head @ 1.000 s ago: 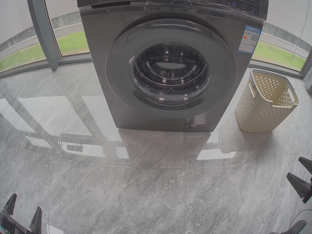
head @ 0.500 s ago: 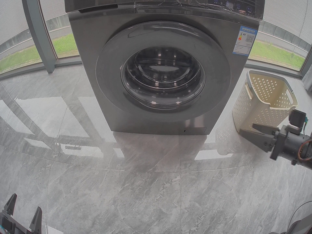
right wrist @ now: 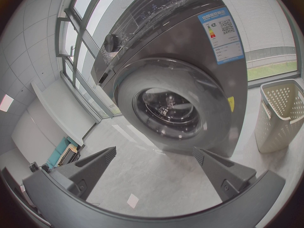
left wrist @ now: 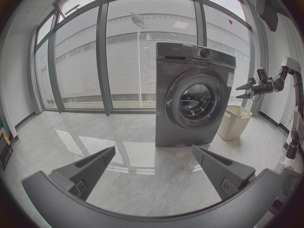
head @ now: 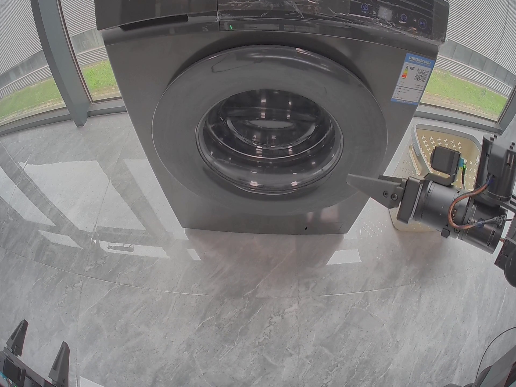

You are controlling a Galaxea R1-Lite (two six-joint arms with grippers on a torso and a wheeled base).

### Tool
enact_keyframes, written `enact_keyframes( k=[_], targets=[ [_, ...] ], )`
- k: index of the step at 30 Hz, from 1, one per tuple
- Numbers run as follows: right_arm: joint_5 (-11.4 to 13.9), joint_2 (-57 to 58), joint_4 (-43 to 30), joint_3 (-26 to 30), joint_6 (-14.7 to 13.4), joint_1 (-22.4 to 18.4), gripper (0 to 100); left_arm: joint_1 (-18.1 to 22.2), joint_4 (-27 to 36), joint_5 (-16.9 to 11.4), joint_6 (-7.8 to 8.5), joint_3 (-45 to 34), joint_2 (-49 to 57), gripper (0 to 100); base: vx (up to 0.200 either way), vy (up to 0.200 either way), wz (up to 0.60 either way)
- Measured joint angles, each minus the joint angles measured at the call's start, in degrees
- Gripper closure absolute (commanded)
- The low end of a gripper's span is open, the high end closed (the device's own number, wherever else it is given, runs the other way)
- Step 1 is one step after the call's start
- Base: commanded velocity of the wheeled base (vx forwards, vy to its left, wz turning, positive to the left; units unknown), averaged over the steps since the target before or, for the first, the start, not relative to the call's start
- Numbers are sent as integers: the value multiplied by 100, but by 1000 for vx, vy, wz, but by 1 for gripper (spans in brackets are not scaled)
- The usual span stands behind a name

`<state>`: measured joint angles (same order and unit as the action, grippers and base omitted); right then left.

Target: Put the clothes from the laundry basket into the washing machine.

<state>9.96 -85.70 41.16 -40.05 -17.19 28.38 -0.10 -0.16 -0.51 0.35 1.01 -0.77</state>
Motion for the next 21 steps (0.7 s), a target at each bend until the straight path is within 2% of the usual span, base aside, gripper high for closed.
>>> enact_keyframes(
  k=[9,21],
  targets=[
    [-6,-223,603,-74,-2,-13,0,0,-2,-4,5,0,-2,0,200,0,0],
    [41,-305,936,-69,-2,-21,0,0,0,-2,9,0,-7,0,0,0,0]
  ],
)
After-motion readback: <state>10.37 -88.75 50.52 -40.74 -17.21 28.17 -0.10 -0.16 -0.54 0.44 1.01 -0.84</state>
